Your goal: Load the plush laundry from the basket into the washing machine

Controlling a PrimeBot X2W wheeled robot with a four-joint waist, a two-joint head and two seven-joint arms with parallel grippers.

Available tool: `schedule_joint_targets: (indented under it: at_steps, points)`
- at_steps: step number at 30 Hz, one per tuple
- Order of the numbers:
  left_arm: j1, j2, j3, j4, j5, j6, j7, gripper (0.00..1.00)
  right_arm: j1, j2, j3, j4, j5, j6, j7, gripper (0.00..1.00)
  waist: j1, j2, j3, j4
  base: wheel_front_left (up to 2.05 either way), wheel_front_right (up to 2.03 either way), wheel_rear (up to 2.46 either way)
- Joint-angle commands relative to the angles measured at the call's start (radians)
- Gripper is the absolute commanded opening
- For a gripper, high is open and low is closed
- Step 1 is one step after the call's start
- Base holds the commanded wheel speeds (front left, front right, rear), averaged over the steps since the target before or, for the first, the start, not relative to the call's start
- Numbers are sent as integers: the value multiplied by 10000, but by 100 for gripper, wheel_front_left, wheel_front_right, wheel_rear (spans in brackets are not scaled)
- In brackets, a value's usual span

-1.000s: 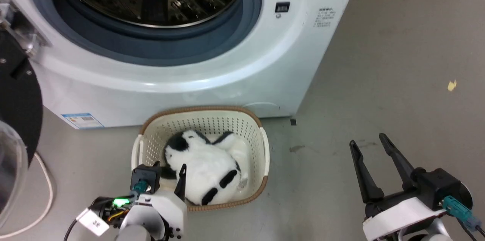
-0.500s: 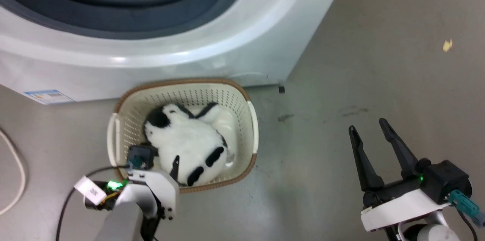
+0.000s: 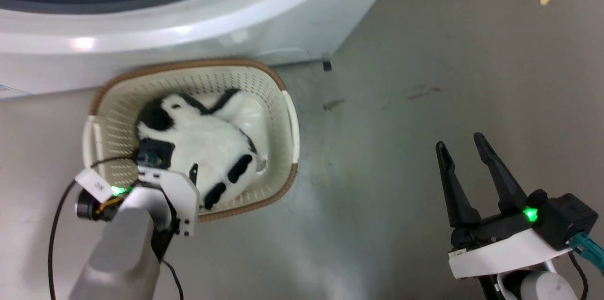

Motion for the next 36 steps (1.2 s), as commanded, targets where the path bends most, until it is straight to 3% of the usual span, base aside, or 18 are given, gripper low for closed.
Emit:
schedule_joint_targets:
  at_steps: [1,9,25,26,27,36]
  points:
    - [-448,155,-128,340,-22,-59,145,100,-224,-6,70,-99,154,-7,-112,100,-2,-1,448,-247,0,0,0]
    - [-1508,577,-420,1230,-125,-26,592,100,-301,-7,151,-236,522,-8,-279,100,-2,-1,1322,-596,0,0,0]
    - [-3007,826,-1153,2824,-360,-244,1039,100,-395,-8,293,-346,1123,-9,-592,100,-2,-1,2588,-968,0,0,0]
    - [-3071,841,-1177,2929,-415,-271,1042,46,-419,-8,314,-351,1140,-9,-613,100,-2,-1,2652,-991,0,0,0]
    - [-3133,856,-1186,3033,-487,-301,1000,0,-454,-8,323,-351,1156,-9,-634,100,-2,-1,2712,-1012,0,0,0]
    - [-3330,774,-1149,3823,-1122,-362,469,0,-588,-8,146,-220,1229,-9,-791,100,-2,-1,2556,-990,0,0,0]
